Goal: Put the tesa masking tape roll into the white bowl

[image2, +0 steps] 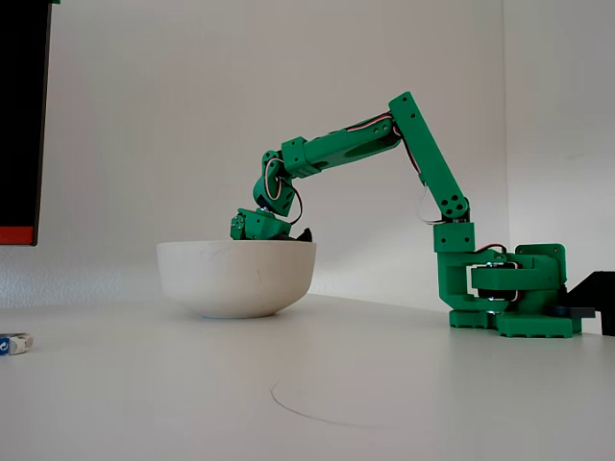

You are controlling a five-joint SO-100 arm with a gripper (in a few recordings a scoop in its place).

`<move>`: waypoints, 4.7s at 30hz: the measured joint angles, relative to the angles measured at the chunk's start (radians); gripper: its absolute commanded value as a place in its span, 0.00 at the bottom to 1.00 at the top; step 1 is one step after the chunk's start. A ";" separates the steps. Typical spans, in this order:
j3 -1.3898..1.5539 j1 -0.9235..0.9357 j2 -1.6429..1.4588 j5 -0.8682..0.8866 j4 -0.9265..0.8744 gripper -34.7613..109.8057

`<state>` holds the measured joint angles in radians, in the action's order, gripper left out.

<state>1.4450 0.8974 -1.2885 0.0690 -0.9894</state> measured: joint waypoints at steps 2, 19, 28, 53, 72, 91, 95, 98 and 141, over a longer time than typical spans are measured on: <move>0.000 -0.006 0.000 0.008 -0.002 0.18; -0.037 -0.015 -0.002 0.055 -0.011 0.18; -0.293 -0.072 -0.002 0.123 -0.152 0.18; -0.586 -0.566 -0.258 0.123 -0.614 0.18; 0.160 -0.957 -1.057 0.054 -0.607 0.18; 0.946 -0.939 -1.690 0.006 -0.411 0.18; 1.108 -0.940 -1.781 0.002 -0.350 0.18; 1.218 -0.937 -1.858 0.002 -0.337 0.18; 1.463 -0.902 -2.088 -0.003 -0.387 0.20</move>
<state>2.9084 -0.0046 -3.3763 0.0660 -1.3760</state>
